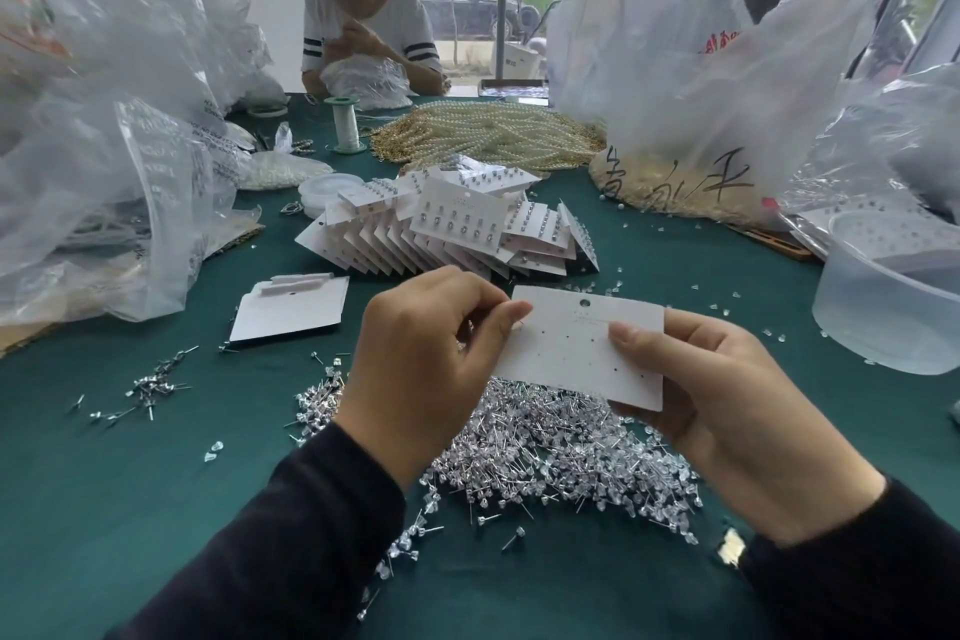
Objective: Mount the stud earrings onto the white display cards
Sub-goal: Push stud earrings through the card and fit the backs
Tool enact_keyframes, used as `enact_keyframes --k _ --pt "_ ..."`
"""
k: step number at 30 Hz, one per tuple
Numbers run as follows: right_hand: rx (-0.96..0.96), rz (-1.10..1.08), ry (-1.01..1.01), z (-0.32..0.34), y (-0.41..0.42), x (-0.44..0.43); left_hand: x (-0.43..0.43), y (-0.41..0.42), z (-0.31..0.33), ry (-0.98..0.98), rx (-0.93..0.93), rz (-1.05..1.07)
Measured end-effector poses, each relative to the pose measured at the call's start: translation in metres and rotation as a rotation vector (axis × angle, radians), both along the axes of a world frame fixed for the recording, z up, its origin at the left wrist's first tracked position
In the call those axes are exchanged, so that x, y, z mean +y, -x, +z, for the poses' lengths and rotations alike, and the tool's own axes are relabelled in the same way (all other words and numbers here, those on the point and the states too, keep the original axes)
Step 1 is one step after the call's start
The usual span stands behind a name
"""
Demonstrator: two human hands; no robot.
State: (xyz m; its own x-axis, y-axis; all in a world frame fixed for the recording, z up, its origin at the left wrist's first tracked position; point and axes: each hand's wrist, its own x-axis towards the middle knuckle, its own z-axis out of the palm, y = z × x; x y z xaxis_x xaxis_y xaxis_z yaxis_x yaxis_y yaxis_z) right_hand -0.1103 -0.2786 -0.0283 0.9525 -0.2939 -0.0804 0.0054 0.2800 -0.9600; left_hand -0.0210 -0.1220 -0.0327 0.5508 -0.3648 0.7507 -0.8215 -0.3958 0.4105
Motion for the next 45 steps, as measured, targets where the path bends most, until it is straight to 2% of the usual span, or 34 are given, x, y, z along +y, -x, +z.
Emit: enact_keyframes --k 10,13,16,19,21,22,23,26,27,28,30,33,45 --pt "0.035 -0.035 -0.022 -0.001 -0.003 0.0 0.003 0.0 0.001 -0.112 -0.034 -0.1" --pt "0.059 -0.047 -0.074 0.001 -0.004 -0.003 0.004 0.005 0.004 -0.26 -0.004 -0.177" --pt "0.052 -0.032 -0.096 0.0 -0.004 -0.004 0.005 0.005 0.002 -0.39 -0.039 -0.134" --pt "0.024 0.049 -0.125 -0.001 -0.005 -0.004 0.004 0.002 0.001 -0.347 -0.092 -0.08" --pt "-0.011 0.108 -0.124 0.003 -0.004 -0.007 0.002 0.001 0.0 -0.276 -0.049 -0.067" --pt "-0.043 0.093 -0.058 0.005 -0.003 -0.01 0.002 0.002 0.0 -0.224 0.016 -0.053" --pt "-0.078 0.042 0.116 0.006 -0.002 -0.016 0.001 0.002 -0.001 -0.162 0.108 -0.035" --pt "-0.07 -0.16 1.039 0.001 -0.003 -0.034 -0.001 -0.002 -0.007 0.043 0.478 -0.022" --pt "-0.014 -0.146 1.26 -0.003 -0.005 -0.038 -0.001 -0.003 -0.008 0.108 0.593 -0.033" --pt "0.044 -0.109 1.388 -0.008 -0.006 -0.04 -0.001 -0.004 -0.008 0.162 0.685 -0.044" --pt "0.123 -0.012 1.449 -0.018 -0.009 -0.041 -0.002 -0.006 -0.009 0.225 0.814 -0.059" --pt "0.12 0.054 1.447 -0.022 -0.01 -0.039 -0.001 -0.007 -0.011 0.274 0.909 -0.08" --pt "0.11 0.044 1.535 -0.026 -0.01 -0.036 -0.003 -0.005 -0.014 0.27 0.977 -0.113"
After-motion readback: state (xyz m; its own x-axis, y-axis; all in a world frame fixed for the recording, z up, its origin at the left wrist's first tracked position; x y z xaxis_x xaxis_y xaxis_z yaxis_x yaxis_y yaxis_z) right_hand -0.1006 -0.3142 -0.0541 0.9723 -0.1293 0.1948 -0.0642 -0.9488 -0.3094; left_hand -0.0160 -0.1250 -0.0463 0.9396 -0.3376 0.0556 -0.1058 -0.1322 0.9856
